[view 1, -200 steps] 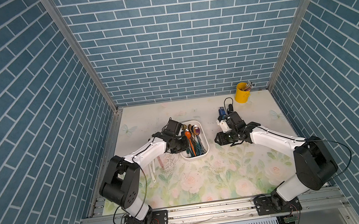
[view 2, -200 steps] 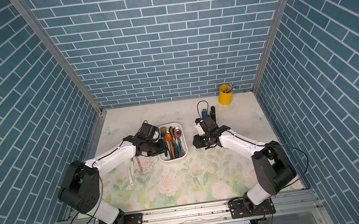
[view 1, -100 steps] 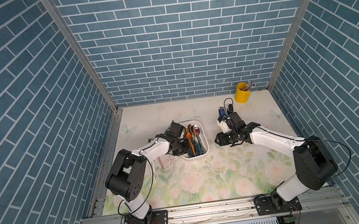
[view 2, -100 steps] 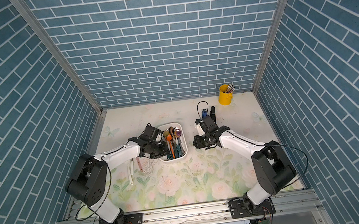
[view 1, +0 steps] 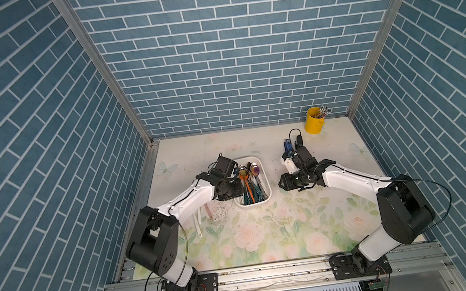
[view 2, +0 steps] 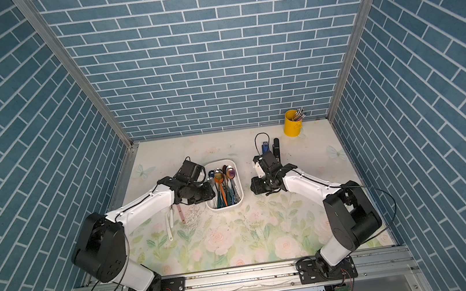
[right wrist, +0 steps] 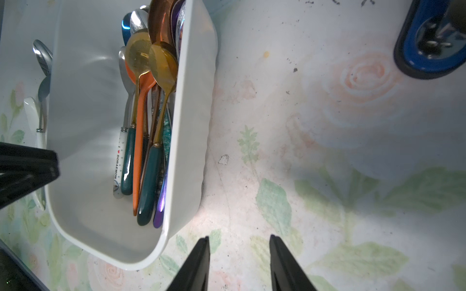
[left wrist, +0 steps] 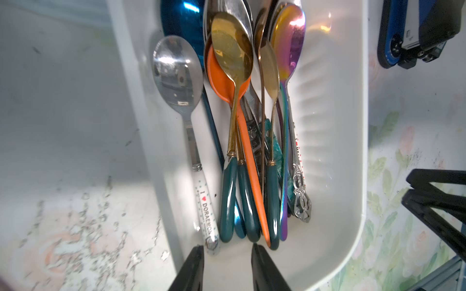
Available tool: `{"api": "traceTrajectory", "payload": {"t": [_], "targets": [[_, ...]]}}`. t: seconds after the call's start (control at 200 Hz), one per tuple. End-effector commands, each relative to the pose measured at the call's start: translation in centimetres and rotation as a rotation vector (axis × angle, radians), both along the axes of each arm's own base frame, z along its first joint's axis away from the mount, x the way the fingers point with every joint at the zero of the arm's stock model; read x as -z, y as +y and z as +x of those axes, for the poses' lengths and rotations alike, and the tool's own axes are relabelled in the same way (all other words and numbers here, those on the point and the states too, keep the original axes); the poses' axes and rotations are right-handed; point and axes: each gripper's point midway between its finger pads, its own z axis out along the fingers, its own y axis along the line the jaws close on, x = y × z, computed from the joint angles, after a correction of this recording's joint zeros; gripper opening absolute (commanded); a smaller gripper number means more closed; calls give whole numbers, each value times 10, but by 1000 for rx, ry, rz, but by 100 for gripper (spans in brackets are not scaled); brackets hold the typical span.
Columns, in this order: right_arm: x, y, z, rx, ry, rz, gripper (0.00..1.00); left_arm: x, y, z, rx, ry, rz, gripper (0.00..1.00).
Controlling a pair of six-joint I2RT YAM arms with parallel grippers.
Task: Put the spoon into the storage box
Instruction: Place the spoon in the storage box, then pick up the spoon from the center of the board.
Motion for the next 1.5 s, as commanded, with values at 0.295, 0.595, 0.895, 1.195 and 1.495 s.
{"api": "traceTrajectory", "payload": {"t": [0.295,0.595,0.895,1.195,1.495], "targets": [[-4,5,4,-20,-18,0,42,-15,124,-4,-210,-29,158,39],[-2,-1,0,-24,-23,-24,42,29,164,1,-230,72,232,38],[4,-4,-3,-22,-12,-34,42,56,178,-6,-233,132,304,38],[5,-3,-3,-26,-9,-36,42,79,181,-15,-231,194,326,37],[9,-5,-5,-25,-1,-40,42,90,179,-19,-226,234,323,26]]}}
